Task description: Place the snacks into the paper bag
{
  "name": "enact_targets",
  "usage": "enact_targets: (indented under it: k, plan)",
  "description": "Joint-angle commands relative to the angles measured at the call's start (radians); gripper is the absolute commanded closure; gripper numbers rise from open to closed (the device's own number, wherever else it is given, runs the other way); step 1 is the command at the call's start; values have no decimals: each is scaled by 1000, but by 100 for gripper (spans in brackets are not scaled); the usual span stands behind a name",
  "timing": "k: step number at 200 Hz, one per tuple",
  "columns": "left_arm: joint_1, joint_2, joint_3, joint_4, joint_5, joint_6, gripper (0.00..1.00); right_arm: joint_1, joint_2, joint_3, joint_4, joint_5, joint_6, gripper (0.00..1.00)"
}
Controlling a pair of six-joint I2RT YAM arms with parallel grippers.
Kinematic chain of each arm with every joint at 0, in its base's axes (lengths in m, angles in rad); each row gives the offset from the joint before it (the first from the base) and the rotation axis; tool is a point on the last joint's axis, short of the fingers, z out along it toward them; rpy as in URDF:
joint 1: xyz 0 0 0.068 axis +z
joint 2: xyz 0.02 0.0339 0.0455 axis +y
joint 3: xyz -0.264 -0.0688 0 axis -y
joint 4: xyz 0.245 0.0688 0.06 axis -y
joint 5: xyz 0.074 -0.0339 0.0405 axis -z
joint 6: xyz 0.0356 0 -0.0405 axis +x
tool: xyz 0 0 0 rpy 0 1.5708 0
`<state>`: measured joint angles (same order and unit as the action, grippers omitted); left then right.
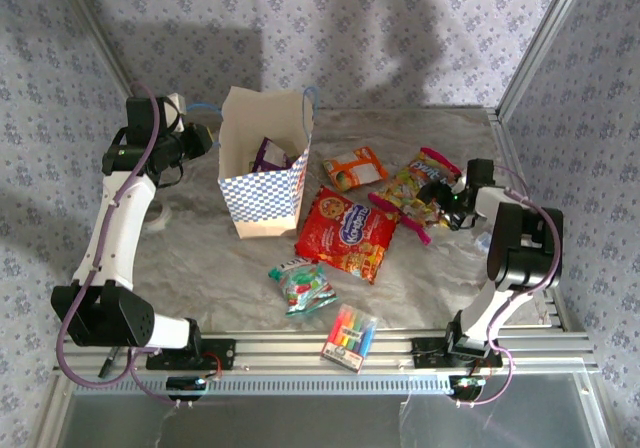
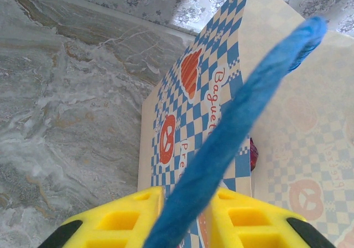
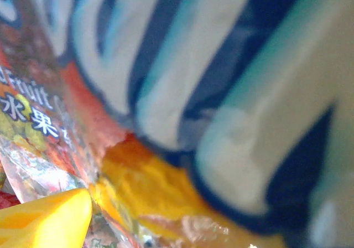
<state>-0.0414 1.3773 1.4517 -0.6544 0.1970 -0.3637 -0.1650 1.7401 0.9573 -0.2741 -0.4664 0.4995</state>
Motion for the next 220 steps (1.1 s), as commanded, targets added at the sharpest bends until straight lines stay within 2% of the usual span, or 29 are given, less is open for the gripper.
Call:
enact_targets:
  k: [1,23,66,111,133,167,220]
  plan:
    - [-3,9,28,-14,13,19,74,14,101,26,79,-8,24,17]
    - [-4,9,35,-18,15,19,74,27,143,49,111,9,43,21]
    - [-5,9,37,-18,17,9,74,54,182,99,55,69,25,31]
    - [-5,9,41,-18,19,2,74,53,206,137,-3,72,-13,57]
    - [-6,9,41,-18,19,0,74,53,204,152,-28,71,-30,61]
    - [-6,6,38,-18,19,-1,74,47,183,162,-67,78,-58,72]
    - [-8,-9,29,-19,19,-5,74,48,129,196,-157,90,-111,81]
